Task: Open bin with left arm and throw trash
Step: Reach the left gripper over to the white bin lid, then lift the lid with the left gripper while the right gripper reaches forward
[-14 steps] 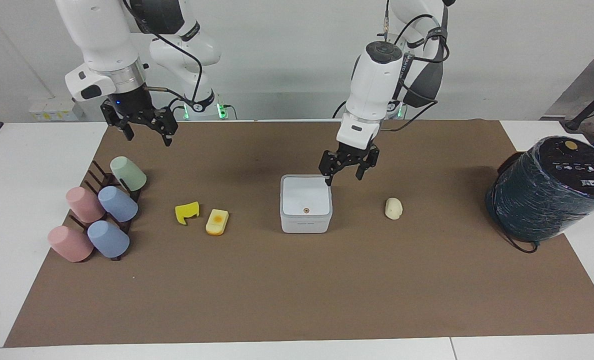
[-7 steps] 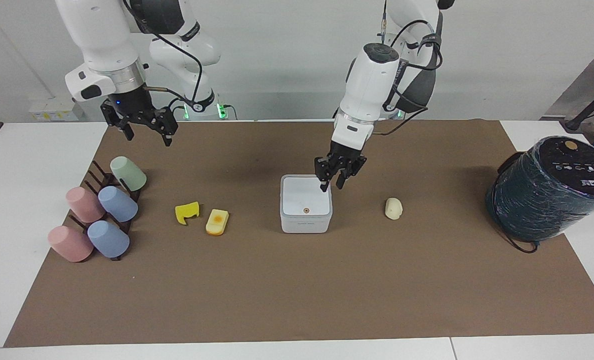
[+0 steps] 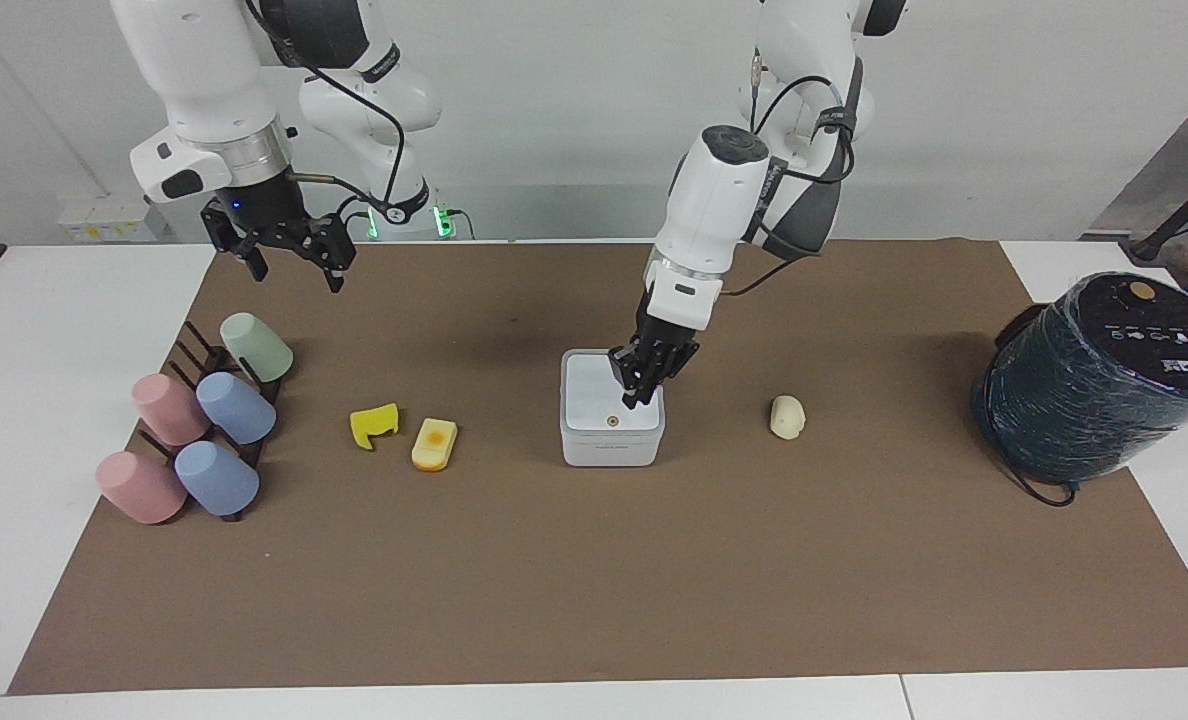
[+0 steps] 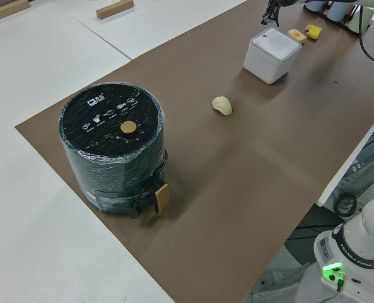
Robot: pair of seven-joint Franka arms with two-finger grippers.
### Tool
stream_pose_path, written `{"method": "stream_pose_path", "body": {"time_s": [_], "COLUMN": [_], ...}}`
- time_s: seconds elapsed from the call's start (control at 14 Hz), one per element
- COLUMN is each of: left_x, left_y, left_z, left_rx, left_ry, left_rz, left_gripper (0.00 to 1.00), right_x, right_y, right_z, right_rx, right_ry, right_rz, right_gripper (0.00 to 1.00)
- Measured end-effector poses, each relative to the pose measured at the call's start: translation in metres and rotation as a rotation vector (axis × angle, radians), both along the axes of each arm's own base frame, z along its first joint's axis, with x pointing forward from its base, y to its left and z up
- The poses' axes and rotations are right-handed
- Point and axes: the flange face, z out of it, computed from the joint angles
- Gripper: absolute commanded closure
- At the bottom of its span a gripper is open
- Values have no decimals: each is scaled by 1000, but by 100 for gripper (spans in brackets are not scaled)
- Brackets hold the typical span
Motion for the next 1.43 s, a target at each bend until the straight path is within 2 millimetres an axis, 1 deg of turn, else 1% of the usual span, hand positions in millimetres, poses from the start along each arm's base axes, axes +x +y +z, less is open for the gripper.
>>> {"method": "stream_pose_path", "body": {"time_s": [0.07, 0.29, 0.5, 0.71, 0.86, 0.93, 1.07, 1.14, 1.21, 1.29, 1.43], "left_x": [0, 2, 3, 1, 1, 0, 0, 0, 0, 0, 3], "left_y": [-3, -5, -6, -12, -13, -14, -15, -15, -15, -15, -11], "left_z": [-4, -15, -34, -50, -51, -51, -52, -52, -51, -50, -41], "left_rx": [0, 3, 13, 15, 13, 14, 14, 14, 15, 20, 52], "left_ry": [3, 10, 29, 33, 29, 29, 29, 29, 30, 37, 79], "left_rz": [-1, 0, 1, -6, -8, -9, -12, -12, -12, -13, -19], "left_gripper": [86, 87, 87, 87, 87, 87, 87, 87, 87, 87, 87], "right_x": [0, 0, 1, 1, 5, 7, 12, 14, 16, 18, 19], "right_y": [0, 0, -9, -7, -7, -8, -8, -8, -8, -8, -7], "right_z": [0, 0, 0, 1, 0, -3, -17, -27, -42, -61, -103], "right_rx": [0, 0, 0, 1, 3, 5, 7, 8, 9, 10, 13], "right_ry": [0, 0, 0, -6, -37, -53, -81, -92, -99, -105, -112], "right_rz": [0, 0, -16, -13, -12, -12, -9, -8, -7, -4, 0], "right_gripper": [0, 0, 0, 0, 0, 0, 0, 0, 0, 0, 0]}}
